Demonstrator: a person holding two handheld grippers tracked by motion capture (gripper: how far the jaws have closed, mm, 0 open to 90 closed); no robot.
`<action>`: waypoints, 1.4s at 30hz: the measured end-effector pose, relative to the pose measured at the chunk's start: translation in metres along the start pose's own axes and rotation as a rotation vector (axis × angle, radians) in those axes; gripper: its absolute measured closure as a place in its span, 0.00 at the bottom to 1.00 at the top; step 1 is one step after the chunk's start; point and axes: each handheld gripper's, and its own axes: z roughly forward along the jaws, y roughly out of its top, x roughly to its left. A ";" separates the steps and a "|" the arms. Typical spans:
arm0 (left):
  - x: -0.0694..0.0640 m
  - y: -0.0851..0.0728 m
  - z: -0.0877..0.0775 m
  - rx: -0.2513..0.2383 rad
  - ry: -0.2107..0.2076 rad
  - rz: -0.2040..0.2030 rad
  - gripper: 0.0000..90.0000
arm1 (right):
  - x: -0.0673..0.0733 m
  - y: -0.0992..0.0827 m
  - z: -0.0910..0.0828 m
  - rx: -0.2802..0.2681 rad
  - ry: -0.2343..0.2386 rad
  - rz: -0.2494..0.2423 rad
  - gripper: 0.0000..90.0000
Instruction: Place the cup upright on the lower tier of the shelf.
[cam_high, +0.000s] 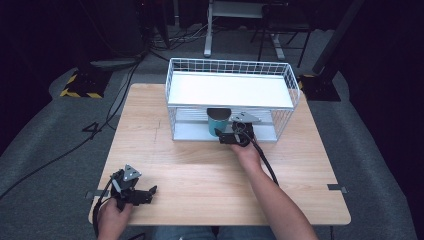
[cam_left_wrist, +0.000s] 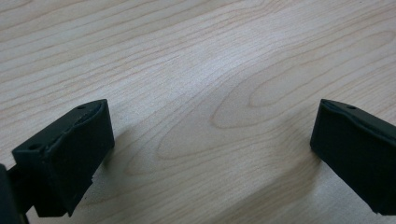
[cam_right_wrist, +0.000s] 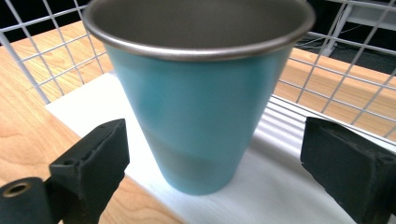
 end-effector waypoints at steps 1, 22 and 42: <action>0.000 0.000 0.000 -0.001 0.001 -0.001 0.00 | 0.000 0.000 -0.001 -0.001 0.000 -0.001 0.10; -0.001 -0.001 0.000 -0.001 0.003 -0.003 0.00 | -0.002 0.006 -0.087 0.046 0.047 -0.068 0.10; 0.000 0.001 0.001 -0.002 0.003 -0.002 0.00 | -0.031 -0.036 -0.173 0.079 0.029 -0.046 0.18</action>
